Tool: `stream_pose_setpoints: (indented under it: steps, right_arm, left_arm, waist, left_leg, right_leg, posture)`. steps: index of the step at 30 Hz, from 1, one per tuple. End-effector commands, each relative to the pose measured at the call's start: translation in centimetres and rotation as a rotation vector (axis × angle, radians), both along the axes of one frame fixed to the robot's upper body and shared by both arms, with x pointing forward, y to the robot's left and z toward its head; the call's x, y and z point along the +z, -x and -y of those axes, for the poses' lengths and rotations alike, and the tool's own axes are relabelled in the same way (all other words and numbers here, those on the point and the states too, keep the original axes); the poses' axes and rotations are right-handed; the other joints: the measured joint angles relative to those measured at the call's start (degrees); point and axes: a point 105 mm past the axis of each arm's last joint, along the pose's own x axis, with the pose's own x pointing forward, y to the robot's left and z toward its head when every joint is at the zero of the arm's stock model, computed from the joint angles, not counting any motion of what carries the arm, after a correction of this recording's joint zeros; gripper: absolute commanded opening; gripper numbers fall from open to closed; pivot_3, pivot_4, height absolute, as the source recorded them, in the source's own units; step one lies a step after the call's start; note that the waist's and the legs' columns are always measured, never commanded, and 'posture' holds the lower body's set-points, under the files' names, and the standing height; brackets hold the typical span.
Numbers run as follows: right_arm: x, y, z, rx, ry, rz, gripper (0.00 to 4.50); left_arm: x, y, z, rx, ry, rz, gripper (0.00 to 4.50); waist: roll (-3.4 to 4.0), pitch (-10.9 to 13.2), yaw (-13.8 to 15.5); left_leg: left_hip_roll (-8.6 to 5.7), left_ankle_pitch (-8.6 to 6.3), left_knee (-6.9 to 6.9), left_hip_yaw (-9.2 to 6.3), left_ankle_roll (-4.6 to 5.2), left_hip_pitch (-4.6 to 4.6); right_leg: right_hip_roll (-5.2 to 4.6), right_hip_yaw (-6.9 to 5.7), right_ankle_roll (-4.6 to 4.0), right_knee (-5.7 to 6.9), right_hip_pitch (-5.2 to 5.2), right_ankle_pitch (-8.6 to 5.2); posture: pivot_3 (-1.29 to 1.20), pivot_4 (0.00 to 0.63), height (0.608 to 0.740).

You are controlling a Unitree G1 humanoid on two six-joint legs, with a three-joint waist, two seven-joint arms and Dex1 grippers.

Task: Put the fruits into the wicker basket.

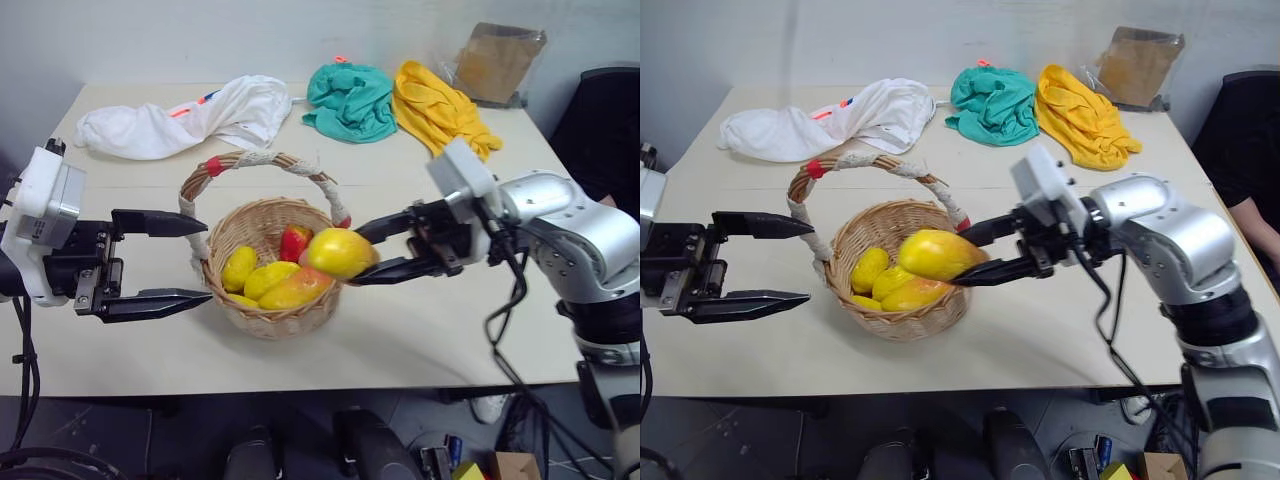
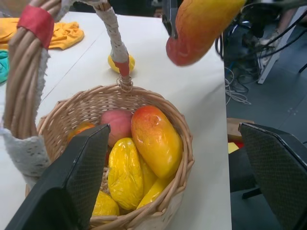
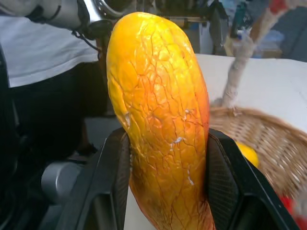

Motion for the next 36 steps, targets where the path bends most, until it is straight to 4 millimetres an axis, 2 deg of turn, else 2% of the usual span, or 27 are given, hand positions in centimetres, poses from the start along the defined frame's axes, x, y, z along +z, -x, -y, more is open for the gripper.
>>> stream_pose_setpoints:
  steps: [1, 4, 7, 10, 12, 14, 17, 21, 22, 26, 29, 31, 32, 36]
  right_arm:
    - [0.0, -0.7, -2.6, -0.018, 0.001, 0.074, 1.72]
    - [0.0, -2.9, -5.0, -0.120, -0.016, 0.129, 1.72]
    - [-0.1, -4.9, -5.9, -0.213, -0.013, 0.179, 1.72]
    - [-0.5, -5.5, -5.7, -0.242, 0.013, 0.206, 2.77]
    - [-0.3, -4.7, -5.1, -0.207, 0.006, 0.161, 3.44]
    - [0.5, -2.8, -3.8, -0.138, -0.023, 0.065, 4.11]
    - [1.9, -0.7, -1.4, -0.078, -0.046, -0.039, 4.11]
    - [3.1, 1.2, 3.7, -0.072, -0.015, -0.132, 4.11]
    - [3.2, 1.4, 4.4, -0.080, -0.005, -0.142, 4.11]
    - [2.1, -0.8, 8.6, -0.299, 0.079, -0.125, 4.11]
    - [1.7, -1.3, 9.3, -0.328, 0.066, -0.148, 4.11]
    - [0.4, -2.2, 10.0, -0.392, 0.129, -0.091, 4.11]
    - [-0.1, -3.0, 10.6, -0.439, 0.151, -0.068, 4.11]
    - [-0.3, -7.9, 13.9, -0.735, 0.160, 0.053, 4.11]
  left_arm:
    - [0.8, 0.5, 0.5, -0.026, -0.020, 0.037, 4.50]
    - [0.6, 0.6, 0.9, -0.042, -0.028, 0.036, 4.50]
    - [0.6, 0.7, 1.2, -0.049, -0.028, 0.038, 4.50]
    - [0.9, 0.9, 1.3, -0.053, -0.027, 0.041, 4.50]
    - [1.0, 1.0, 1.2, -0.051, -0.026, 0.041, 4.50]
    - [0.9, 1.0, 1.1, -0.049, -0.026, 0.039, 4.50]
    - [0.8, 0.9, 1.1, -0.050, -0.025, 0.037, 4.50]
    - [0.9, 0.8, 1.3, -0.063, -0.023, 0.039, 4.50]
    - [0.9, 0.9, 1.3, -0.065, -0.023, 0.039, 4.50]
    - [1.0, 0.6, 1.4, -0.072, -0.018, 0.041, 4.50]
    - [0.9, 0.3, 1.6, -0.077, -0.012, 0.045, 4.50]
    - [0.9, 0.2, 1.7, -0.080, -0.016, 0.050, 4.50]
    - [0.9, 0.2, 1.7, -0.081, -0.017, 0.052, 4.50]
    - [1.2, 0.2, 1.7, -0.082, -0.013, 0.058, 4.50]
  waist:
    - [0.00, 0.00, 0.02]
    - [0.00, 0.00, -0.06]
    - [-0.01, 0.00, -0.07]
    - [-0.04, -0.02, -0.01]
    - [-0.04, -0.02, 0.00]
    - [-0.04, -0.02, 0.10]
    - [-0.05, -0.02, 0.22]
    - [-0.06, -0.01, 0.43]
    - [-0.06, -0.02, 0.37]
    - [-0.07, -0.02, -0.07]
    - [-0.07, -0.02, -0.53]
    - [-0.07, -0.02, -0.58]
    - [-0.07, -0.02, -0.54]
    - [-0.08, -0.01, -0.55]
  left_leg:
    - [0.00, 0.00, 0.00, 0.02, 0.01, -0.05]
    - [-0.02, 0.00, 0.04, 0.08, 0.00, -0.17]
    - [-0.02, 0.00, 0.04, 0.09, 0.00, -0.26]
    - [-0.03, 0.01, 0.04, 0.10, -0.01, -0.32]
    - [-0.04, 0.01, 0.09, 0.10, 0.01, -0.55]
    - [-0.03, 0.02, 0.18, 0.05, 0.01, -0.86]
    - [-0.03, 0.02, 0.16, 0.01, 0.01, -0.95]
    - [-0.05, 0.01, 0.18, -0.03, 0.04, -0.94]
    - [-0.06, 0.00, 0.18, -0.04, 0.05, -0.89]
    - [-0.07, 0.00, 0.17, -0.01, 0.07, -0.82]
    - [-0.06, 0.03, 0.15, 0.06, 0.05, -0.78]
    - [-0.04, 0.05, 0.12, 0.03, 0.01, -0.78]
    - [-0.03, 0.06, 0.12, 0.01, -0.01, -0.78]
    - [-0.08, 0.07, 0.17, 0.06, 0.04, -0.82]
  right_leg:
    - [0.00, 0.00, 0.00, -0.01, -0.05, 0.00]
    - [0.00, 0.04, 0.01, 0.06, -0.21, 0.00]
    - [0.01, 0.04, 0.00, 0.11, -0.32, 0.00]
    - [0.01, 0.04, 0.00, 0.12, -0.38, 0.00]
    - [-0.01, 0.04, 0.01, 0.17, -0.60, 0.00]
    - [-0.01, 0.02, 0.02, 0.27, -0.88, 0.01]
    - [-0.02, -0.02, 0.02, 0.22, -0.91, 0.01]
    - [-0.04, -0.06, 0.03, 0.15, -0.84, 0.02]
    - [-0.04, -0.07, 0.03, 0.12, -0.79, 0.02]
    - [-0.01, 0.00, 0.04, 0.13, -0.76, 0.02]
    - [0.04, 0.08, 0.05, 0.20, -0.79, 0.02]
    - [0.07, 0.08, 0.05, 0.22, -0.81, 0.02]
    - [0.08, 0.06, 0.04, 0.21, -0.81, 0.02]
    - [0.01, 0.09, 0.10, 0.17, -0.81, 0.05]
  posture:
    - [0.00, 0.150, 0.740]
    - [0.00, 0.150, 0.740]
    - [0.00, 0.150, 0.740]
    - [0.00, 0.150, 0.740]
    - [0.00, 0.150, 0.740]
    - [0.00, 0.150, 0.740]
    - [0.00, 0.150, 0.740]
    - [0.00, 0.150, 0.740]
    - [0.00, 0.150, 0.740]
    - [0.00, 0.150, 0.740]
    - [0.00, 0.150, 0.740]
    - [0.00, 0.150, 0.740]
    - [0.00, 0.150, 0.740]
    - [0.00, 0.150, 0.740]
